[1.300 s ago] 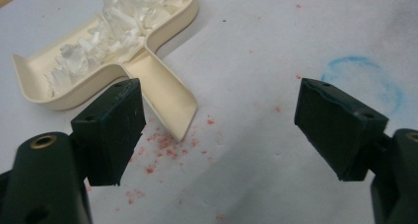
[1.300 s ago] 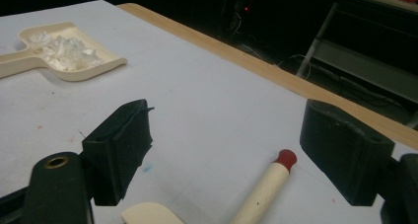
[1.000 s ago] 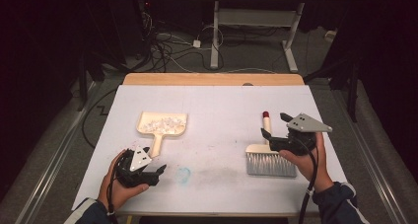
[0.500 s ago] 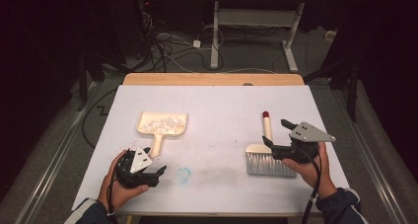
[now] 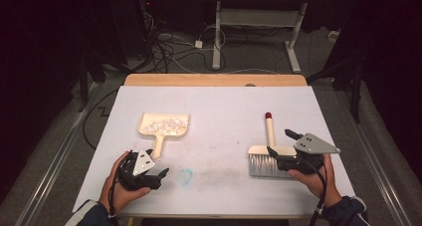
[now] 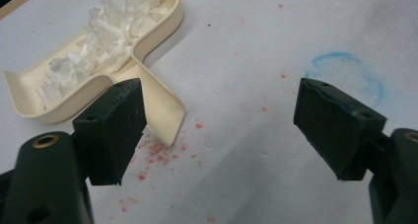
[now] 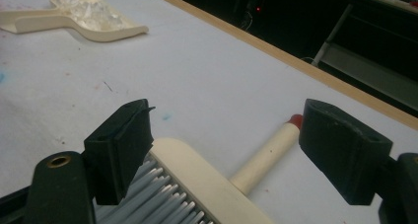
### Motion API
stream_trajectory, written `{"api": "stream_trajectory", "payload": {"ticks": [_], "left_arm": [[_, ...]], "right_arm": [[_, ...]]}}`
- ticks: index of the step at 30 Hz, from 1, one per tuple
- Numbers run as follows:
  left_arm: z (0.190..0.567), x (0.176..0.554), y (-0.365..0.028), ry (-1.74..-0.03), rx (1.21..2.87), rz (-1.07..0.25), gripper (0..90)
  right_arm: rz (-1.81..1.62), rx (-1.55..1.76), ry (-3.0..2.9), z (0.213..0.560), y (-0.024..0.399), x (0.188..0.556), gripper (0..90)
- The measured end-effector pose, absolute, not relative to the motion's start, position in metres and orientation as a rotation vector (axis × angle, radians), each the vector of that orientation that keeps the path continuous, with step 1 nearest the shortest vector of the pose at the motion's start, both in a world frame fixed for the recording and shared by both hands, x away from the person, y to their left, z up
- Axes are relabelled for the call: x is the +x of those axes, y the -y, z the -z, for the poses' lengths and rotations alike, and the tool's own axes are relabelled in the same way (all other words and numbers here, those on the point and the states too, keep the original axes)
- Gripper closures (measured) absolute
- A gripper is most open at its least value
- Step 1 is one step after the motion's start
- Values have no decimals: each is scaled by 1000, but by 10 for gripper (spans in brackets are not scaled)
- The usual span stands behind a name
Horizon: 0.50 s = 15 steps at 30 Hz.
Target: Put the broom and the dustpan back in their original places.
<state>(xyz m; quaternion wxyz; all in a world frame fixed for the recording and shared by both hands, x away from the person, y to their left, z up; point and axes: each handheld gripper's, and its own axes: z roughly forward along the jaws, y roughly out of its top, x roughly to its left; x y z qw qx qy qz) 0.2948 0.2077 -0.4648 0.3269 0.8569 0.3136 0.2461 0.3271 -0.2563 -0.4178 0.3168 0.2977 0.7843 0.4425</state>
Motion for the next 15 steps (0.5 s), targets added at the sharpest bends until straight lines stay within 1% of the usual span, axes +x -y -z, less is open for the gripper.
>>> {"api": "stream_trajectory", "payload": {"ticks": [15], "left_arm": [[465,297,-207,-813,2236,-637,193]], "right_arm": [[-1120,760,-2070,443,266,310,212]]}}
